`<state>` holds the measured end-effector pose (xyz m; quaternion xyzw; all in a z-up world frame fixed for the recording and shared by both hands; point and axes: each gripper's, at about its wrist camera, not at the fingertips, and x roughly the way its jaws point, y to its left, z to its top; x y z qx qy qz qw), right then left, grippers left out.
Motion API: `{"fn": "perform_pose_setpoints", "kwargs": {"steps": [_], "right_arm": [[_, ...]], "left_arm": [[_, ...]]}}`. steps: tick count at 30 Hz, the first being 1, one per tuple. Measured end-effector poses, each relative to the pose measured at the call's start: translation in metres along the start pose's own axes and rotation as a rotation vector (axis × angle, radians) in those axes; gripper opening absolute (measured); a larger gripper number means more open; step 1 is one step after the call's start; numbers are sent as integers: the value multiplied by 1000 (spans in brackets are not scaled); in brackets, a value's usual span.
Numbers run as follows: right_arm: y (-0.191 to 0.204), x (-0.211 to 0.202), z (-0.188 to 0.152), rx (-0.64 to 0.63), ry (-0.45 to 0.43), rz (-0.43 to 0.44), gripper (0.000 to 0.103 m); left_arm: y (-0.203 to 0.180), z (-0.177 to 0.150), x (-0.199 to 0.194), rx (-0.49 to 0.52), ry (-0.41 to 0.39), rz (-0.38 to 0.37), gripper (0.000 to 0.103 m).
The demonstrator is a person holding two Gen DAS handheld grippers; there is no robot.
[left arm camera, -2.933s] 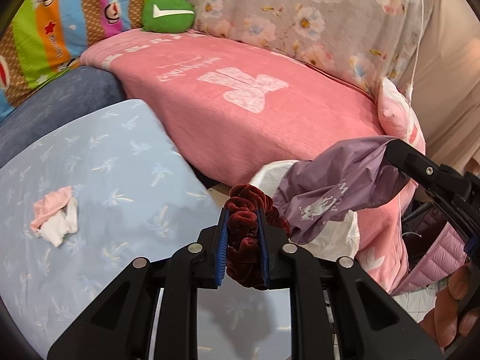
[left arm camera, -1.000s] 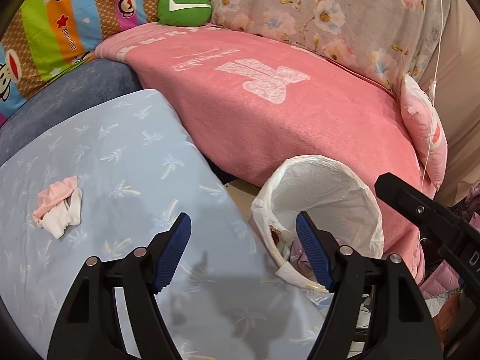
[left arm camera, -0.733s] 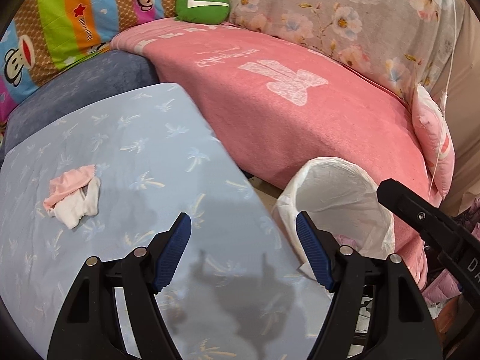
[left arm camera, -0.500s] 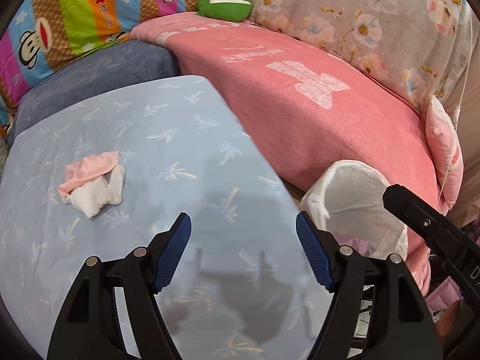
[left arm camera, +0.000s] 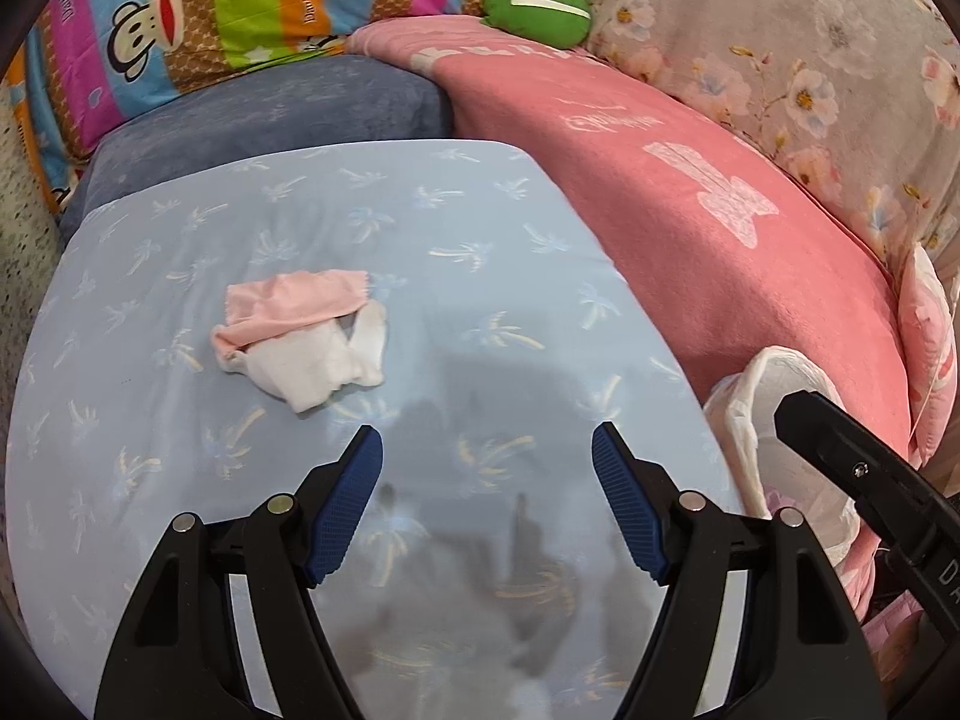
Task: Collect trash
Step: 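Move both open tools back to the pink cloth and white glove on the board, then close the left tool on the pink cloth while the right tool grasps the white glove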
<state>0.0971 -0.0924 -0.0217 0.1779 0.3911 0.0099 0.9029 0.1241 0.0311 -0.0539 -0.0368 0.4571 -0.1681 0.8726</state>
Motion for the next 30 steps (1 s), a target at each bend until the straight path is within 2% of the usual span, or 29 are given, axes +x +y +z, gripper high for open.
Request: {"fn": "perform_pose_setpoints", "kwargs": {"steps": [12,20,30], "right_arm": [[54,48,-9,-78,78,30,29],[79,97,-16,-87,155,65,34],[105,166,-18,-104,240,73,35]], "left_arm": [[71,3,0,-77,1,62,70],[120,12,8,-121,1,126,79],[147,37,42,-126,31,132,80]]}}
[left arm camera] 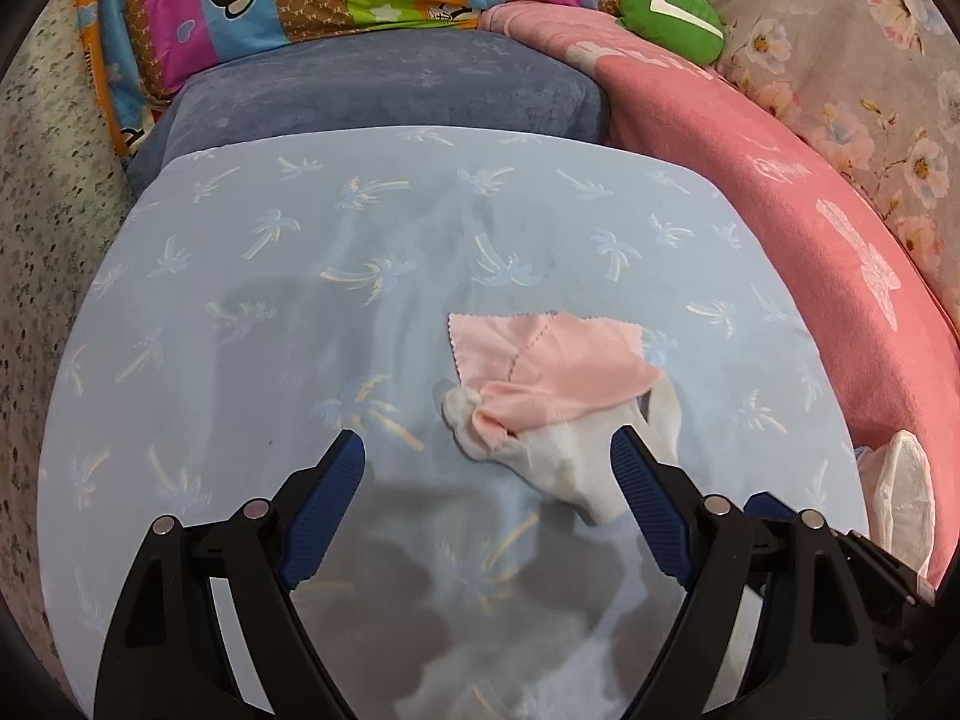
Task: Collect trash
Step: 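Close the left tool on the pink cloth while the right tool grasps the white glove, then carry the pink cloth with the left tool while the right tool carries the white glove to the bin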
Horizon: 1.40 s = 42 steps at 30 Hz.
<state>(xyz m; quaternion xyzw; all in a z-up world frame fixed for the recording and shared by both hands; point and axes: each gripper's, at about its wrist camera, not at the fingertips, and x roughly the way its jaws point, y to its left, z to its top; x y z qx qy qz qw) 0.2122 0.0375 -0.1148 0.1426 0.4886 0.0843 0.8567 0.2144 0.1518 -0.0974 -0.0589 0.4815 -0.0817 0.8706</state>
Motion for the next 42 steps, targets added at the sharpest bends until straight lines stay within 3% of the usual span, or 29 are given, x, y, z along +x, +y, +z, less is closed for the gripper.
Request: {"fn": "perform_pose_setpoints", "kwargs": {"steps": [12,15,18,20,22,29,42], "right_arm": [[3,50,18,15,41,-9,35],[5,54,17,-2,35,-22,35],[10,53,15,-37,29,-51,32],[12,53,12,-66,28,-72,24],[14,51,9,-81,33,-79,17],[7,34,-3,-57,42,-72,12],[-18,-50,-19,17,-70,-85,12]], "left_arm": [[1,21,52,-5,73,-41,78],[2,18,54,-1,69,-39,67],[1,16,51,18,59,-31,47],[2,16,50,16,67,-52,23],[1,15,49,11,75,-64,14],[-1,6,30,-3,55,-66,11],[-38,-6,-27,42,-34,-90,6]]}}
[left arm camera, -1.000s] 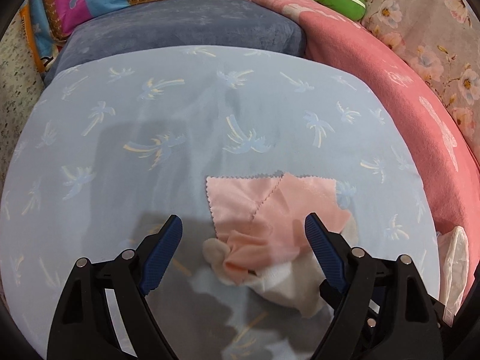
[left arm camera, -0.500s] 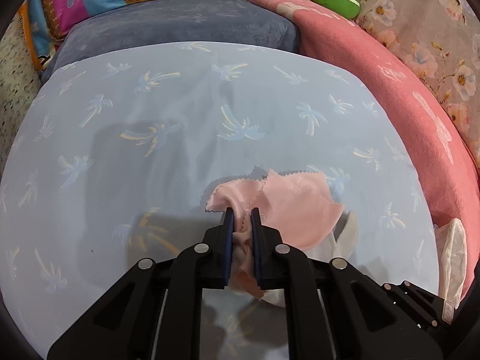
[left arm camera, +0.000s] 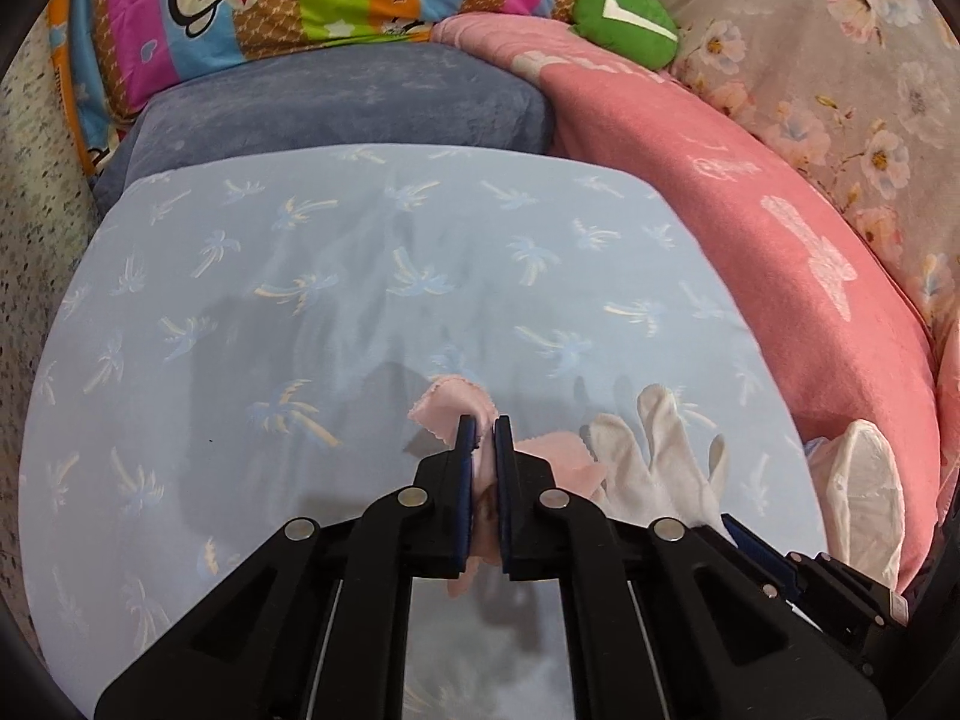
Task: Collect trash
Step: 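Carry the pink cloth with the left tool while the right tool carries the white glove to the bin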
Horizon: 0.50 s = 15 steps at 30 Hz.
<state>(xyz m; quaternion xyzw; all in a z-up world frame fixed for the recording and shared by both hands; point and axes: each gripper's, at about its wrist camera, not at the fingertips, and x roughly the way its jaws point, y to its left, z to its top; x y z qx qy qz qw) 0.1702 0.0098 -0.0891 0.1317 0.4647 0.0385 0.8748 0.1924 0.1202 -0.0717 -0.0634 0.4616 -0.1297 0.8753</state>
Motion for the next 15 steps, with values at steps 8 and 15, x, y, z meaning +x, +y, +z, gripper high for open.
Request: {"fn": "perform_pose_setpoints", "kwargs": {"steps": [8,15], "right_arm": [[-26,-47,-4,44,-78,-23,12],[-59,-88,-7,94,-150,-51,12]], "left_arm": [[-47,-9,-24,89,-50,-27,6],[-86,-17,-40,144,-79,-65,6]]}}
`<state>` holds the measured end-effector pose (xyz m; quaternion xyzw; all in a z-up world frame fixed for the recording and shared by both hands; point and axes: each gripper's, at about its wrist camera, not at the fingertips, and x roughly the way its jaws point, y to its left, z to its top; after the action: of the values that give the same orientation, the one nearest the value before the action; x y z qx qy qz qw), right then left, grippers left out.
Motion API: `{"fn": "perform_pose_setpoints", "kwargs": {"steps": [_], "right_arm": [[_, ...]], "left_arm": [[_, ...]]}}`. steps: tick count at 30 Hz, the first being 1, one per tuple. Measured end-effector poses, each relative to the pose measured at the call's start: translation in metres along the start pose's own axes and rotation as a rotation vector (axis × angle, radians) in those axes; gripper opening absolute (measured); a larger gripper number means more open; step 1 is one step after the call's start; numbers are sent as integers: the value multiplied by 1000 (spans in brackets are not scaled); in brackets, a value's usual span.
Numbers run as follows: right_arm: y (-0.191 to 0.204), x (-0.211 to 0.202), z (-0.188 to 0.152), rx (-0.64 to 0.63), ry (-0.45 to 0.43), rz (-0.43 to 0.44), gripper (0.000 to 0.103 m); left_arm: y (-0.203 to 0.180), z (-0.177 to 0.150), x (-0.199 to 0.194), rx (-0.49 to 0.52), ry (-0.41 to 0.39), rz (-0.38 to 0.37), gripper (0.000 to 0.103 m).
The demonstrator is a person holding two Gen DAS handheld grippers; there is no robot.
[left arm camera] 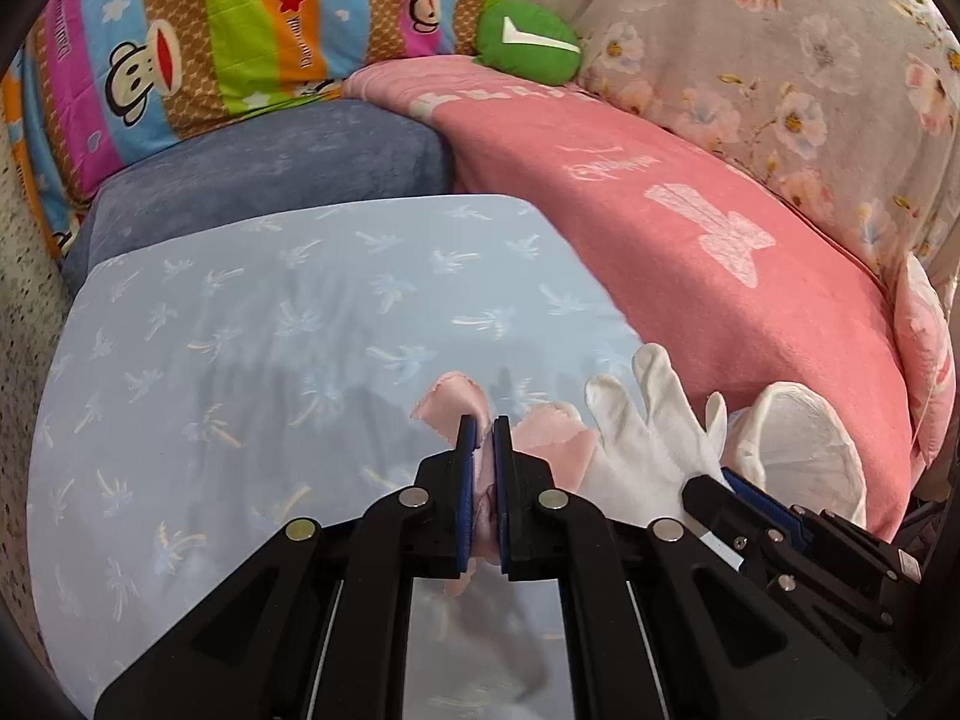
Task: Collect trash
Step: 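Carry the pink cloth with the left tool while the right tool carries the white glove to the bin, then open the left tool over the bin while the right tool releases the white glove into it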
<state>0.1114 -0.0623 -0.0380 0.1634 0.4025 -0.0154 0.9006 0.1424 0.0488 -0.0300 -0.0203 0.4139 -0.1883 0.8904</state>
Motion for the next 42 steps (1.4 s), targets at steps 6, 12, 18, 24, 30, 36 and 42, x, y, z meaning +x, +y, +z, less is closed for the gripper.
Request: {"fn": "perform_pose_setpoints", "kwargs": {"steps": [6,12,18,24,30,36,42], "right_arm": [[-42,-34,5,57,-60,-32,12],[-92,-65,4,125,-113,-72,12],[-143,-89,-1,195,-147,-119,12],[-192,-111,-11,270,-177,-175,12],[-240,-131,-23,347,-203,-232,12],[-269,-141,-30,395,-210,-269,12],[-260,-129,-27,366,-187,-282,12]], "left_arm": [[-44,0,-4,65,-12,-42,6],[-93,-1,-3,146,-13,-87,6],[-143,-5,3,230,-4,-139,6],[-191,-14,12,315,22,-189,6],[-225,-26,26,379,69,-224,6],[-250,-37,47,414,135,-253,7],[-261,-45,63,432,167,-251,8]]}}
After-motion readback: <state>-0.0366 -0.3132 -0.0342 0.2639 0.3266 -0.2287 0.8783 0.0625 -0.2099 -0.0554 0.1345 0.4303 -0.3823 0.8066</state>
